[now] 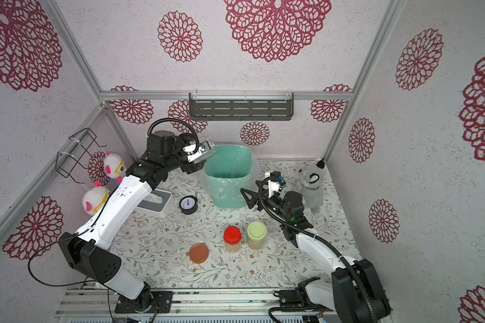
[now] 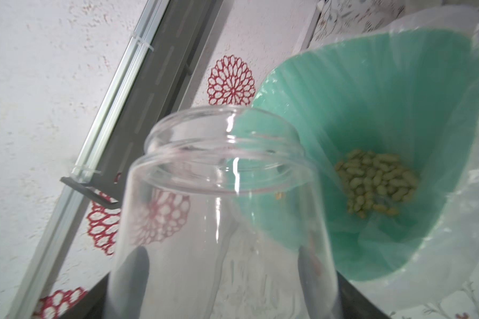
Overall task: Empty moldy peanuts from jars
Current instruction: Place the jar at the center of the board.
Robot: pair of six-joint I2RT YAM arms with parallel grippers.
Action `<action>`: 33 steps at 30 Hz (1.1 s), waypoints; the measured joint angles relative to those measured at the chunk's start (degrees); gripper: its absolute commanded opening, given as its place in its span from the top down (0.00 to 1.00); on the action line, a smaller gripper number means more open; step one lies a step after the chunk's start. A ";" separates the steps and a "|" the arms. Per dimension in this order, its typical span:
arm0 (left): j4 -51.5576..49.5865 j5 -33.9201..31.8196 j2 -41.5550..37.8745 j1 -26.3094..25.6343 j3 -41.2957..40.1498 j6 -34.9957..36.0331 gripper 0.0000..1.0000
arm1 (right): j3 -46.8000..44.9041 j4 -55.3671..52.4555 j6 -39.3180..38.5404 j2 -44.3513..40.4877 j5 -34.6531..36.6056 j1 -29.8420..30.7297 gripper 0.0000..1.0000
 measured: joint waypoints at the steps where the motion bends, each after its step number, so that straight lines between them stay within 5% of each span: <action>1: 1.27 1.99 -0.63 0.35 -1.97 -1.27 1.00 | 0.90 -0.57 0.31 -0.11 -0.61 -0.07 0.03; 8: 6.73 14.58 -3.32 2.23 -11.67 -8.26 1.00 | 9.42 -7.32 1.38 -0.11 -5.92 -0.76 0.06; 18: 8.37 26.73 -6.71 3.48 -14.58 -10.56 1.00 | 28.20 -23.54 1.22 7.98 -15.80 -1.27 0.13; 33: 7.91 36.48 -8.76 3.54 -16.39 -11.04 1.00 | 38.10 -35.69 1.20 16.63 -22.80 0.59 0.20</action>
